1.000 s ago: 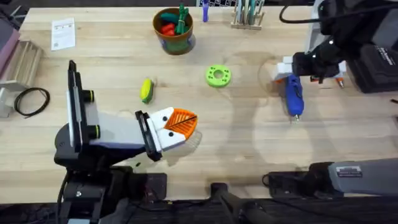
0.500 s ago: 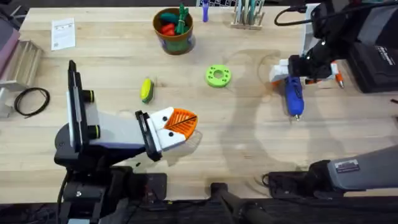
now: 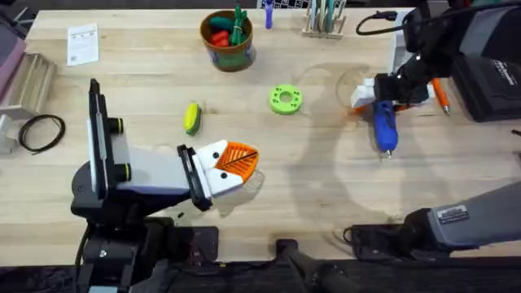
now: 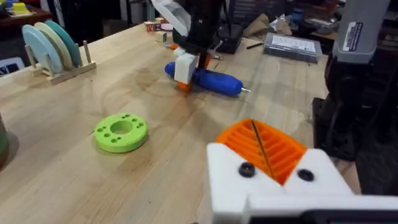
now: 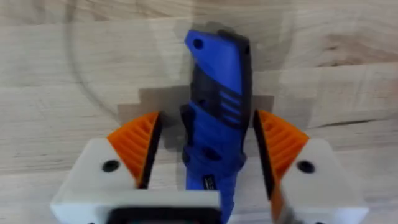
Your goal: Pick up the gripper from the table and insert it into the empty holder that is missing its gripper. Then pick up a screw, insert it into the mounting hole, and use the screwdriver to tighten it. Finally, clean up the table by picking up the vegetable and placing it into the bucket.
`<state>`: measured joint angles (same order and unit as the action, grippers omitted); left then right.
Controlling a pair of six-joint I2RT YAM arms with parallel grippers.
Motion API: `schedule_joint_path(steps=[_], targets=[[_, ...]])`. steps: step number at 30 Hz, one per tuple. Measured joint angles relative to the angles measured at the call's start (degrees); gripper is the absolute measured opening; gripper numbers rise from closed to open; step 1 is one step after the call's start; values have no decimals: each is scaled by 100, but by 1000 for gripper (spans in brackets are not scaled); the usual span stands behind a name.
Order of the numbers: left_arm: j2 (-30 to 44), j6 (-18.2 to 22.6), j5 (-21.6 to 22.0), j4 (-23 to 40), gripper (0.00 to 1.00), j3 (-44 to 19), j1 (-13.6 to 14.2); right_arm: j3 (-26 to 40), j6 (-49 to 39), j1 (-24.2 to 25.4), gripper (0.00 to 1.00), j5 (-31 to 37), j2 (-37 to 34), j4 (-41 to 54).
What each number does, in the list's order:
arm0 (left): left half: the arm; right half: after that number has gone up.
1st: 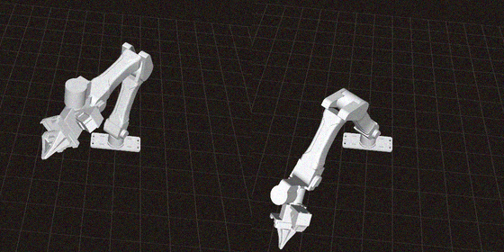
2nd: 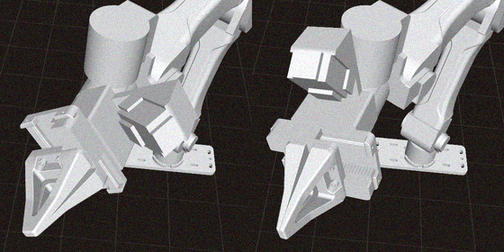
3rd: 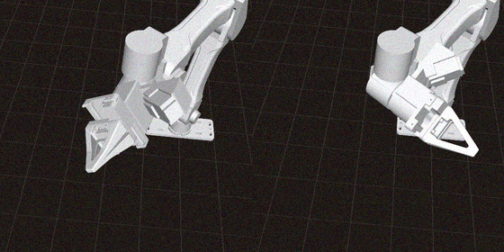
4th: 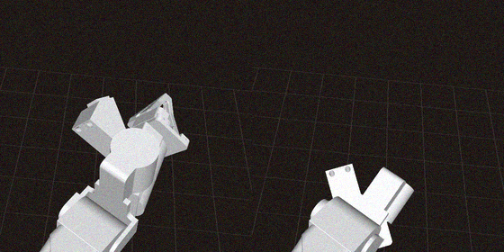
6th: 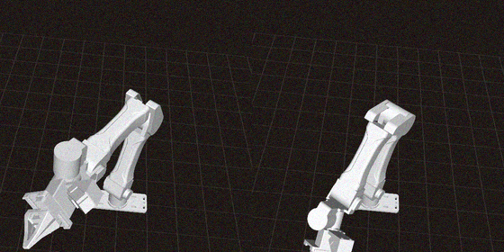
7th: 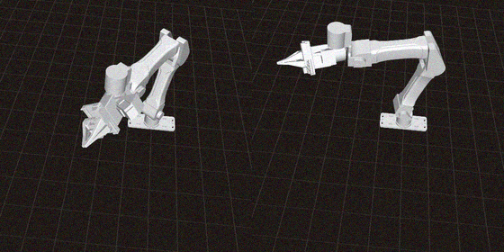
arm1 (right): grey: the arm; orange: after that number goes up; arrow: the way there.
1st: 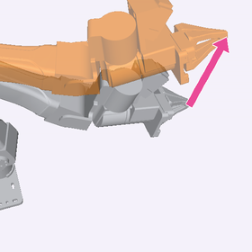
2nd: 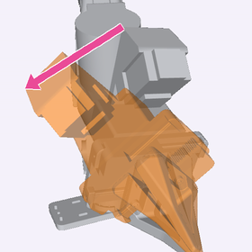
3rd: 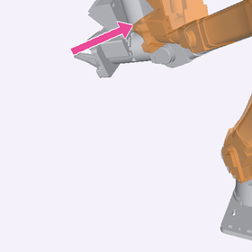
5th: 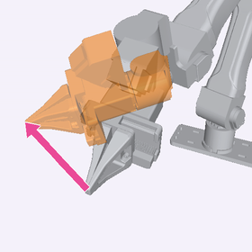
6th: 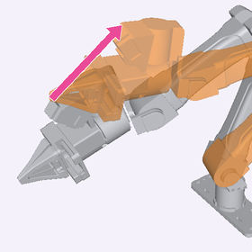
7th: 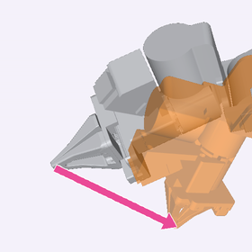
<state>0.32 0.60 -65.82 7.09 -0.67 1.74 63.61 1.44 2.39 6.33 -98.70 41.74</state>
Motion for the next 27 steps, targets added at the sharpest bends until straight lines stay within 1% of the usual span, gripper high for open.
schedule_joint_path(steps=[2, 4, 5, 7, 8, 9, 10, 20, 23, 27], targets=[[0, 0, 0, 0, 14, 0, 0, 0, -19, 0, 811, 0, 0, 4], [0, 0, 0, 0, 14, 0, 0, 0, -35, 0, 646, 6, 0, 4], [0, 0, 0, 0, 14, 0, 0, 0, -43, 0, 515, 19, 0, -4], [0, 0, 0, 0, 14, 0, 0, 0, -67, 4, 216, 10, 0, -28], [0, 0, 0, 0, 14, 0, 0, 0, -82, 7, 89, 8, -6, -40], [0, 0, 0, 0, 14, 0, 0, 0, -61, 11, 34, 2, -7, -49], [-1, 0, 0, 0, 14, 0, 0, 0, -63, 12, 19, -21, -7, -60], [0, 0, 0, 0, 14, 0, 0, 0, -71, 9, 23, -20, -7, -85], [0, 0, 0, 0, 14, 0, 0, 70, -69, 9, 23, -20, -4, 108], [0, 0, 0, 0, 14, 0, 0, 350, -49, 9, 23, -20, 101, 445]])
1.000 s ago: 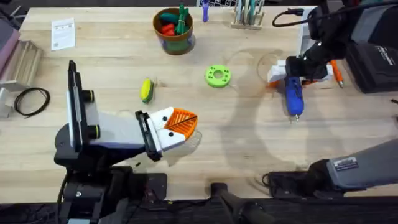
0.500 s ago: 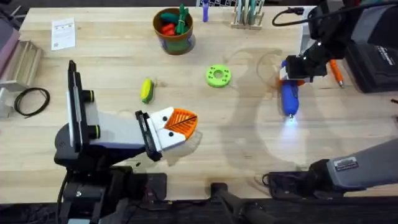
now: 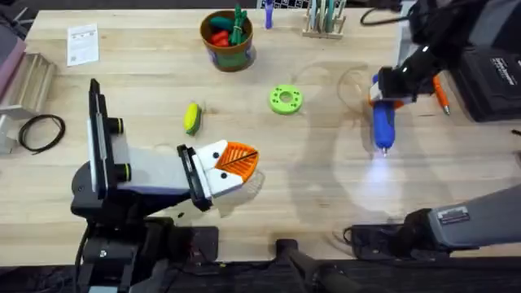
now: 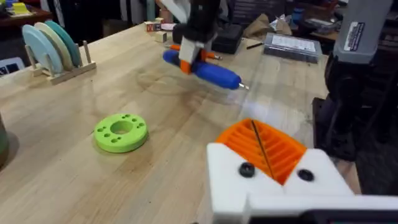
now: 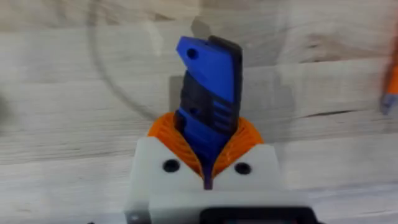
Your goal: Pick up the gripper from the table and insert it into the empty holder that is missing its gripper. Then pick up a screw, insert it into the mounting hole, and use the screwdriver to tighten it. Finally, clean up the table by picking up the vegetable and placing it into the bucket.
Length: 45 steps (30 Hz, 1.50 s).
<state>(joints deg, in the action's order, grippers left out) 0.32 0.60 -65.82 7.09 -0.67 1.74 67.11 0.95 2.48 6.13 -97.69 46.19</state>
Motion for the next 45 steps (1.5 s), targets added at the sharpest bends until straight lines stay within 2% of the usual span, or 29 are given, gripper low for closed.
schedule_joint_path(steps=[5, 12, 19, 32, 36, 40, 41, 45], targets=[[0, 0, 0, 0, 14, 0, 0, 675, 143, -22, 22, -216, 671, 67], [0, 0, 0, 0, 14, 0, 0, 1482, 225, -297, 22, -842, 1608, -438], [0, 0, 0, 0, 14, 0, 0, 1550, 647, -791, 22, -1488, 2146, -1304], [0, 2, 0, 0, 14, 0, 0, 1541, 1239, -1986, 22, -1755, 2723, -3112], [0, 0, 0, 0, 14, 0, 0, 1206, 1302, -2261, 22, -1965, 2723, -4174], [0, 0, -4, 0, 14, 0, 0, 522, 1555, -2275, 22, -2503, 2722, -5391], [0, 1, -17, 0, 14, 0, 0, -307, 2018, -2165, 22, -3045, 2717, -6745], [0, 2, -20, 2, 14, 0, 0, -1010, 2550, -2120, 22, -3460, 2677, -8000]])
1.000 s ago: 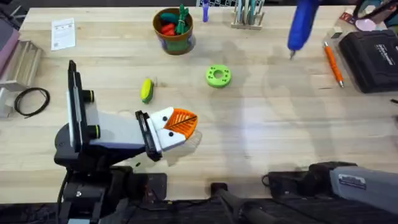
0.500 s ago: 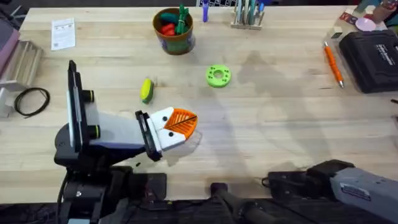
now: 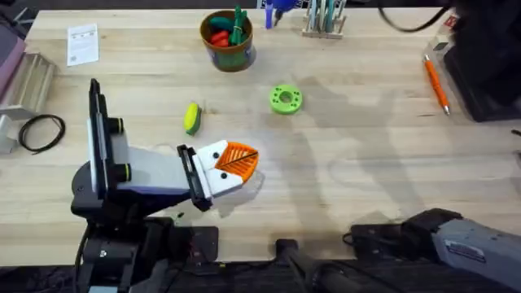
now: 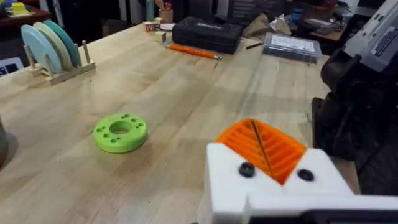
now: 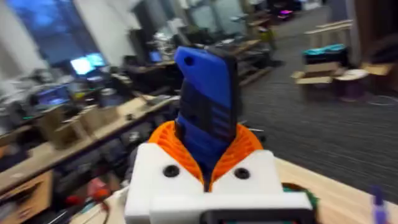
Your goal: Pick up the gripper from the table and insert it into the empty holder that is missing its gripper. Then pick up a screw, insert it into the mounting hole, and use the screwdriver to tighten it. Finally, clean up the table by picking up the vegetable and placing it into the bucket.
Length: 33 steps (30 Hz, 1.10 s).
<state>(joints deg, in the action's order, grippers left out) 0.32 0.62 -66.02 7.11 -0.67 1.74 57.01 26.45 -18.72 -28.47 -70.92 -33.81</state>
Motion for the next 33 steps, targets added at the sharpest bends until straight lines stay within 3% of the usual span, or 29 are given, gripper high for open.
schedule_joint_path(steps=[6, 19, 25, 33], targets=[[0, -1, 0, -2, 14, 0, 0, -495, 482, -17, 22, -841, -410, -1444], [0, -2, 0, 1, 14, 0, 0, -533, 2035, -550, 22, -2066, -1971, -5210], [0, -2, 0, 1, 14, 0, 0, -533, 2290, -799, 22, -2435, -2182, -5324], [-2, -2, 0, 1, 14, 0, 0, -533, 1830, -1198, 22, -3105, -2211, -5352]])
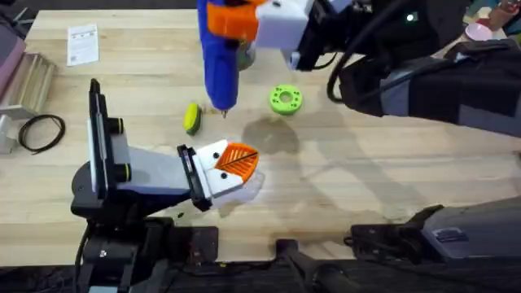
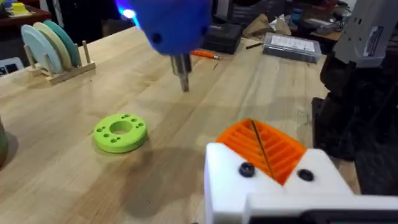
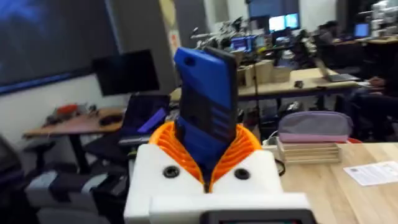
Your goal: Pick up the gripper from the table and insert it into the empty holder that is missing its gripper. Then pick up a screw, insert it into the mounting hole, and use the screwdriver to tighten it. Finally, clean up the table by picking up the vegetable and placing it into the bucket.
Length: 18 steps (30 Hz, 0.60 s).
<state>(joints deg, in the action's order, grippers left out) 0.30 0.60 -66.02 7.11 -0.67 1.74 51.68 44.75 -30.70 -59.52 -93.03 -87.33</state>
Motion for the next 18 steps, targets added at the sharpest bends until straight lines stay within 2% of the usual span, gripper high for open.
schedule_joint_path(steps=[7, 18], targets=[[2, 0, 0, 0, 14, 0, 0, 0, -316, -218, 22, -443, 0, -7], [-1, 2, 0, 0, 14, 0, 0, 0, -517, -473, 22, -579, 0, -10]])
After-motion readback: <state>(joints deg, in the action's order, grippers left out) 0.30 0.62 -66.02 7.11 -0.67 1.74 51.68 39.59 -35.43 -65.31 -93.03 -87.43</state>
